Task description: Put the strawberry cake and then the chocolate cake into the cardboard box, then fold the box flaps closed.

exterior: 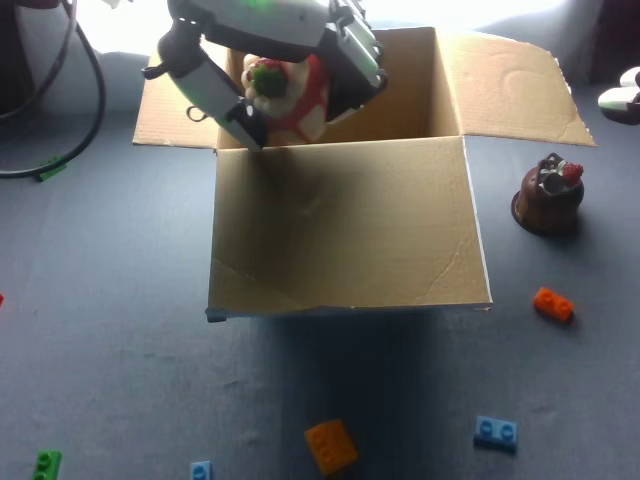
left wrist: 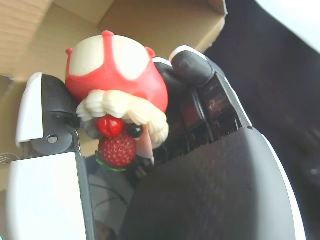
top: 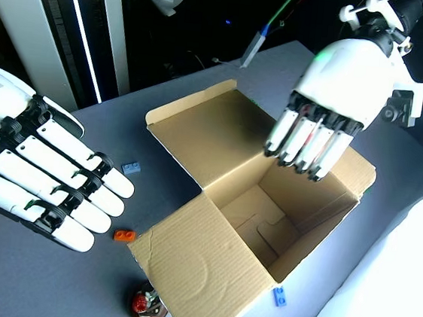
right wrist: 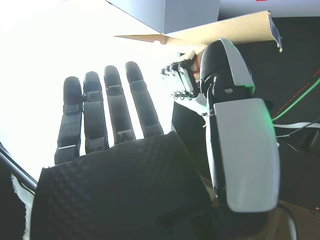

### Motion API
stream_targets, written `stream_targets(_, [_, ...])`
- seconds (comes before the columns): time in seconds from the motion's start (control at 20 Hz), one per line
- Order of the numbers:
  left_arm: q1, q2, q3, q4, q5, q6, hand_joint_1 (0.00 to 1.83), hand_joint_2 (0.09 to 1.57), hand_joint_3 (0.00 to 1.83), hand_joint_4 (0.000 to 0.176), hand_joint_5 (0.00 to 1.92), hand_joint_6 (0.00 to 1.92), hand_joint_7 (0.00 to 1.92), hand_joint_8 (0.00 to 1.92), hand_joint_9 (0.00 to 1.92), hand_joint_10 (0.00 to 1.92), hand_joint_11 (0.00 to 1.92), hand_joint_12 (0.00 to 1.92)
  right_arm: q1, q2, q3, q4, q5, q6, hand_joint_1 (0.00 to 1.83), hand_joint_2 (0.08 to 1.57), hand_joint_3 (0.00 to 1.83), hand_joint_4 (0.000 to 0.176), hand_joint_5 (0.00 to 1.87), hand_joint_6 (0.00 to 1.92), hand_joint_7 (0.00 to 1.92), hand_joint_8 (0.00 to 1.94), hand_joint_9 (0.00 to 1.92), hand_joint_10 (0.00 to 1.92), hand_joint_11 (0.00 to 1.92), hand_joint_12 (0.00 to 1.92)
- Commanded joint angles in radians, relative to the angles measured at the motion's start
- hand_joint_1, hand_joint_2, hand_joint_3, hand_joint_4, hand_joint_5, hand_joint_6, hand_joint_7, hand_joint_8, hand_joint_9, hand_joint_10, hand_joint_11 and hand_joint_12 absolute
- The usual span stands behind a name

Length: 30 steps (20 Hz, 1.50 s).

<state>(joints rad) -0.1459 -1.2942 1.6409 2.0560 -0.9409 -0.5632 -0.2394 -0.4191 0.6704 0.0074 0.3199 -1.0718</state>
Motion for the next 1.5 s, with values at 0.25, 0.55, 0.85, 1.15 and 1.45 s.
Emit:
stream_targets(0.25, [-0.01, -0.064, 0.07, -0.015, 0.051, 0.011, 1.28, 1.32, 0.0, 0.0, 0.62, 1.46, 0.53, 1.68, 0.57, 1.77, 0.38, 1.92, 0.015, 0.009, 0.0, 0.007, 0.132, -0.001, 0.27, 1.17, 0.0, 0.0, 0.19, 0.0, 0.17, 0.0, 0.15, 0.0, 0.0, 0.34])
stream_targets(0.55, [0.012, -0.122, 0.152, 0.022, 0.068, 0.023, 1.11, 1.32, 0.0, 0.0, 0.64, 1.44, 0.58, 1.71, 0.43, 1.76, 0.35, 1.92, 0.015, 0.008, 0.001, 0.007, 0.133, -0.001, 0.25, 1.18, 0.0, 0.0, 0.19, 0.0, 0.16, 0.0, 0.15, 0.0, 0.0, 0.36])
stream_targets(0.85, [0.034, -0.131, 0.15, 0.047, 0.087, 0.039, 1.07, 1.07, 0.0, 0.0, 0.53, 0.32, 0.53, 0.39, 0.43, 0.94, 0.29, 1.43, 0.015, 0.007, 0.001, 0.007, 0.133, -0.001, 0.21, 1.2, 0.0, 0.0, 0.15, 0.0, 0.13, 0.0, 0.11, 0.0, 0.0, 0.27])
stream_targets(1.15, [0.028, -0.135, 0.156, 0.05, 0.096, 0.047, 0.6, 0.94, 0.0, 0.071, 0.26, 0.0, 0.34, 0.0, 0.44, 0.04, 0.12, 1.06, 0.015, 0.007, 0.003, 0.007, 0.133, -0.001, 0.22, 1.19, 0.0, 0.0, 0.15, 0.0, 0.15, 0.0, 0.13, 0.01, 0.0, 0.27])
stream_targets(1.45, [-0.009, -0.125, 0.174, 0.051, 0.097, 0.055, 0.45, 0.84, 0.0, 0.12, 0.09, 0.0, 0.15, 0.0, 0.25, 0.0, 0.0, 1.1, -0.004, -0.055, 0.101, 0.14, 0.129, -0.001, 0.24, 1.19, 0.0, 0.0, 0.17, 0.01, 0.15, 0.0, 0.14, 0.01, 0.0, 0.28])
